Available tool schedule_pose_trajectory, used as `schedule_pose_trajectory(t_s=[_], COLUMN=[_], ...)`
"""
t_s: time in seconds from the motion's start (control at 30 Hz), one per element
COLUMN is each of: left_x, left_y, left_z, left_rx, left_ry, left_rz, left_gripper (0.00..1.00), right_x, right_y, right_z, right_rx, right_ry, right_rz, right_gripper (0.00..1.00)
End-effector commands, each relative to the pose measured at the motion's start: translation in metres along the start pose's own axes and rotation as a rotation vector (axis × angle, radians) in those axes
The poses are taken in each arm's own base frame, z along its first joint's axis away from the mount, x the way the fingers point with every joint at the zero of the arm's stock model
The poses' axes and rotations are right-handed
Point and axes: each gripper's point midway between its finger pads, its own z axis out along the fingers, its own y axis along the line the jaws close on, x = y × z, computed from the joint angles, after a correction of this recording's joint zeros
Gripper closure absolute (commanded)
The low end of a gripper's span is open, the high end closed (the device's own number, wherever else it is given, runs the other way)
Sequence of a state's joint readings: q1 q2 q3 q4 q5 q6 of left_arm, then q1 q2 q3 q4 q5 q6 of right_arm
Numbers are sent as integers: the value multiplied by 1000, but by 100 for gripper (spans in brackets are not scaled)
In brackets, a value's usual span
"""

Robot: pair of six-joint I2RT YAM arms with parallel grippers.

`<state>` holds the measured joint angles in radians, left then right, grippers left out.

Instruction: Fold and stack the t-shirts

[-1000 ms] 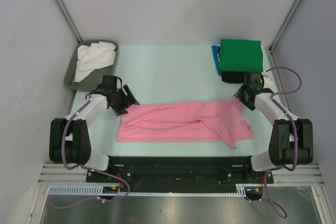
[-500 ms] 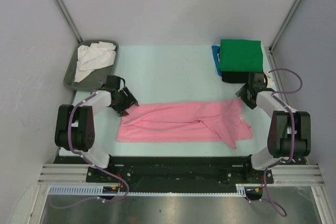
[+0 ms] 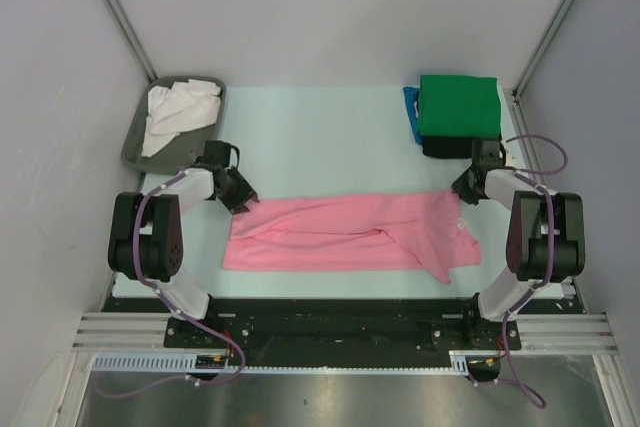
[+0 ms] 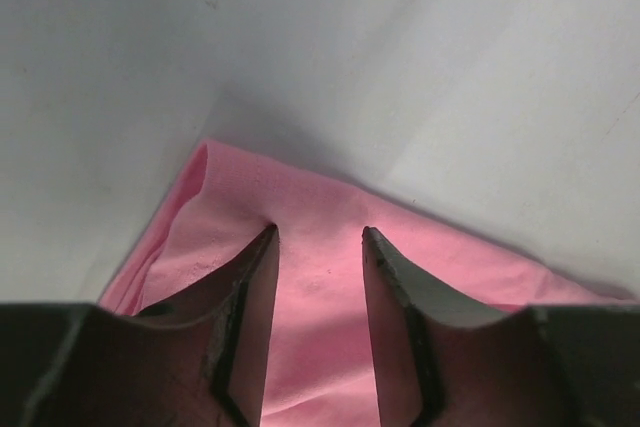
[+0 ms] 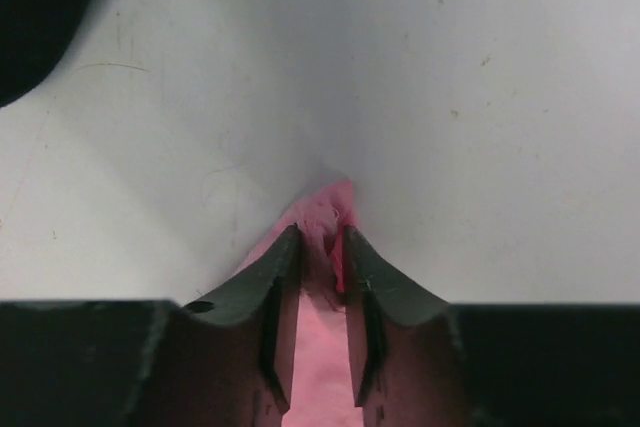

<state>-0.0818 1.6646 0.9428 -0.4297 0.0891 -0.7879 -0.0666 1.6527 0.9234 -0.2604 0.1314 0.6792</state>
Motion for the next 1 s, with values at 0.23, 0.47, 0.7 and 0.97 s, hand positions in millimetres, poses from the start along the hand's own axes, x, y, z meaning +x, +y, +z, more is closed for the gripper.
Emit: schedule_pose_trajectory(t_s=[0.23, 0.47, 0.7, 0.97], left_x=[-20, -46, -59, -58], left_y=[9, 13, 12, -9], left_z=[1, -6, -2, -36], left_rx=[7, 38, 28, 139], left_ry=[-46, -81, -89, -126], left_rz=[-52, -122, -126, -110], left_gripper=[70, 78, 82, 71], right_x=[-33, -56, -61, -83], right_y=[-4, -8, -8, 25], right_z=[2, -2, 4, -46], right_rx=[35, 58, 73, -9], right_ry=[-95, -155, -150, -274], right_rz=[41, 64, 61, -7], right_gripper=[100, 100, 100, 0])
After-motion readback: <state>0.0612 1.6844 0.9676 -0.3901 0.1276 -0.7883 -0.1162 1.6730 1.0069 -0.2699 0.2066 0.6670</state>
